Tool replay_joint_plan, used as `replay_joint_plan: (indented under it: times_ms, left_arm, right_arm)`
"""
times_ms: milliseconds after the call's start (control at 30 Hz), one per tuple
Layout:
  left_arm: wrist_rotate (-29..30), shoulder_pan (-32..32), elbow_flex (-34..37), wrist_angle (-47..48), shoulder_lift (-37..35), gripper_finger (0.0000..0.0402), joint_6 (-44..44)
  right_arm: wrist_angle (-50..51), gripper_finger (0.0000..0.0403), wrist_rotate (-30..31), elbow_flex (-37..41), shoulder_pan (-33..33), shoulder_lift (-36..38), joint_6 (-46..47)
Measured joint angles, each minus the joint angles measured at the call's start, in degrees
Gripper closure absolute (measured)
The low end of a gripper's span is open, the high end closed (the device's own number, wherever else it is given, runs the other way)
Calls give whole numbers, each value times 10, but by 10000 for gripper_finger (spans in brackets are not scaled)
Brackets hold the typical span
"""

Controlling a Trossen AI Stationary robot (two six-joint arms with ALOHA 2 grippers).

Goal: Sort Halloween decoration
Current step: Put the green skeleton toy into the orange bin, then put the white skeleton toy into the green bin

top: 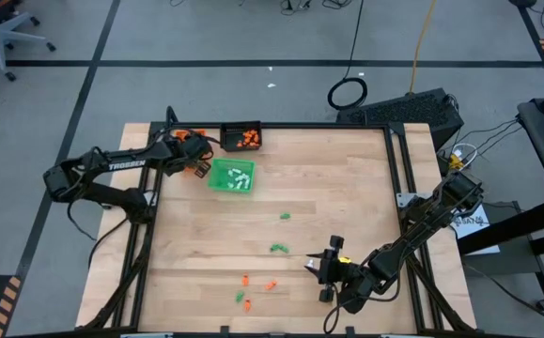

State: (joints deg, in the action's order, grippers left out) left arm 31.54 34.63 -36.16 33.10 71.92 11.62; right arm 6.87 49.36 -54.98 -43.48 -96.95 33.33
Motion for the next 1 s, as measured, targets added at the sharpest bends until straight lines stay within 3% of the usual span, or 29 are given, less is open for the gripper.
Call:
replay_joint_plan:
  times_ms: [233,433,567,767,867,1000]
  left_arm:
    - [3,0,0,0,7,295,1]
    - [-5,-7,0,-3,1,290,-12]
    - [-11,-34,0,-3,-40,290,-11]
    - [-51,-121,0,-21,-132,290,40]
    - [-89,-186,0,-44,-168,291,47]
    - [-90,-289,0,-102,-189,291,61]
  right_arm:
    - [0,271,0,0,0,0,-1]
    - [1,271,0,0,0,0,-1]
    - [3,271,0,0,0,0,-1]
    - [3,271,0,0,0,-1,0]
    - [3,271,0,0,0,-1,4]
    - [3,271,-15,0,0,-1,13]
